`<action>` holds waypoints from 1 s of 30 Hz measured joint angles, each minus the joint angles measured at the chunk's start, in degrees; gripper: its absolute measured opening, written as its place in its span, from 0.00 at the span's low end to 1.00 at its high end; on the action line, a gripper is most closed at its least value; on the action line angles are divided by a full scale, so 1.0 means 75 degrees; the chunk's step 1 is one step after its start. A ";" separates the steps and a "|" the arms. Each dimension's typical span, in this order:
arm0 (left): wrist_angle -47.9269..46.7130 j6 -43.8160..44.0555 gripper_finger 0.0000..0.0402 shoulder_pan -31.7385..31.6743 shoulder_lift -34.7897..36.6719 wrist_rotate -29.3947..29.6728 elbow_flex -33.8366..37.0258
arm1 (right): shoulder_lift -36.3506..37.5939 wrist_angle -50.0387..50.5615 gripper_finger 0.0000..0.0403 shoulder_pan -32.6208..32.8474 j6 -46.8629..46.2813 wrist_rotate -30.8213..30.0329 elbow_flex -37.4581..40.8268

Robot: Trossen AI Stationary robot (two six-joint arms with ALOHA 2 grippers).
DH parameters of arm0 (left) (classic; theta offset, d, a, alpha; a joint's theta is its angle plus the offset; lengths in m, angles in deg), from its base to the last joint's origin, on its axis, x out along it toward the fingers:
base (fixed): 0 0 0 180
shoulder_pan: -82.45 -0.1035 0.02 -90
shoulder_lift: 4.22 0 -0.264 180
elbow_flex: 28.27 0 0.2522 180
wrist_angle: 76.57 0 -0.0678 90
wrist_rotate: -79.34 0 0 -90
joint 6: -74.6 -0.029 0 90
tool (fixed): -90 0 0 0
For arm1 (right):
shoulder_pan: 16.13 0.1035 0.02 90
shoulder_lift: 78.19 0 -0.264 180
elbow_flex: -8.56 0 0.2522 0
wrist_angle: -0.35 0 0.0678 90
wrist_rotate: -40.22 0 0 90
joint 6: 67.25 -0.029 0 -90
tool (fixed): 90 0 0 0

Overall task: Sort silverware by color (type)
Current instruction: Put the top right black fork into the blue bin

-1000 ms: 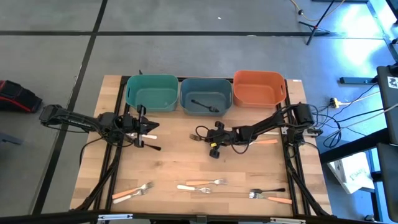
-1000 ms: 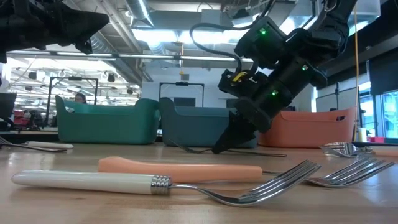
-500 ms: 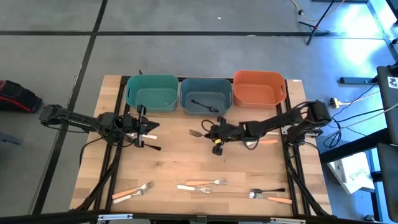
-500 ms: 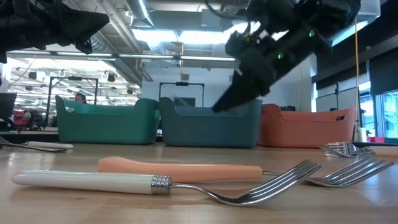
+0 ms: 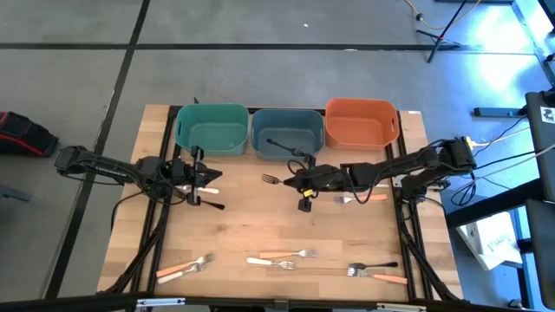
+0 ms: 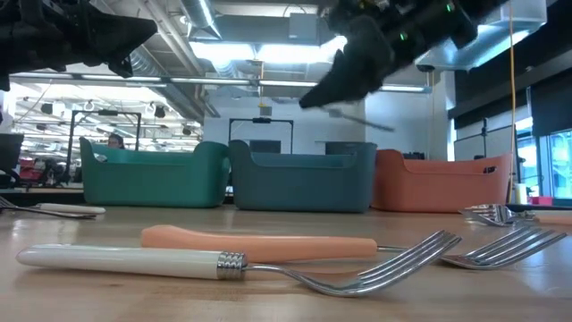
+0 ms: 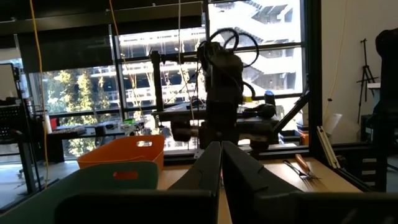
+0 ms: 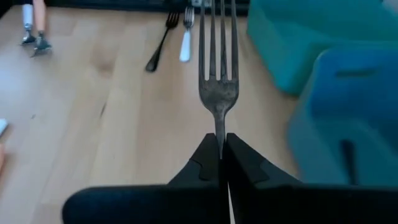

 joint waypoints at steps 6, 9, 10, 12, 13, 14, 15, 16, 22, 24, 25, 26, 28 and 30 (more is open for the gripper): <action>0.0000 0.0000 0.02 0.0000 -0.0003 0.0001 0.0000 | -0.0009 0.1448 0.00 -0.0263 0.0969 -0.0368 -0.1355; 0.0001 0.0000 0.02 0.0000 -0.0002 0.0001 0.0000 | -0.0017 0.1786 0.00 -0.0597 0.1353 -0.0371 -0.1732; 0.0000 -0.0003 0.02 0.0000 -0.0003 0.0000 0.0000 | -0.0020 0.1811 0.00 -0.0744 0.1492 -0.0372 -0.1814; 0.0003 -0.0003 0.02 0.0000 0.0000 -0.0002 0.0000 | -0.0020 0.1799 0.00 -0.1075 0.1823 -0.0370 -0.1910; 0.0000 -0.0003 0.02 0.0000 -0.0003 0.0001 0.0000 | -0.0020 0.1772 0.00 -0.1276 0.1967 -0.0370 -0.1919; 0.0003 -0.0003 0.02 0.0000 -0.0001 0.0000 0.0000 | -0.0020 0.1777 0.00 -0.1479 0.2055 -0.0370 -0.1919; 0.0003 -0.0001 0.02 0.0000 -0.0001 0.0001 0.0000 | -0.0022 0.1802 0.00 -0.1698 0.2111 -0.0368 -0.1917; 0.0000 -0.0002 0.02 0.0000 -0.0001 0.0001 0.0000 | -0.0043 0.1807 0.00 -0.1925 0.2133 -0.0356 -0.1916; 0.0003 -0.0006 0.02 0.0000 -0.0003 0.0001 0.0000 | -0.0482 0.1593 0.00 -0.3197 0.2042 0.0620 -0.1916; 0.0015 -0.0006 0.02 0.0000 0.0000 0.0001 -0.0003 | -0.0788 0.1395 0.00 -0.3473 0.1854 0.0965 -0.1913; 0.0004 -0.0006 0.02 0.0000 -0.0003 0.0001 -0.0003 | -0.0935 0.1294 0.00 -0.3592 0.1768 0.1110 -0.1913; 0.0012 -0.0006 0.02 0.0000 -0.0001 -0.0001 -0.0003 | -0.1075 0.1281 0.00 -0.3691 0.1665 0.1201 -0.1913; 0.0009 -0.0006 0.02 0.0000 -0.0003 0.0010 -0.0003 | -0.1368 0.1094 0.00 -0.3794 0.1579 0.1239 -0.1910; 0.0012 -0.0007 0.02 -0.0001 0.0000 0.0010 -0.0003 | -0.1621 0.1088 0.00 -0.3887 0.1574 0.1239 -0.1910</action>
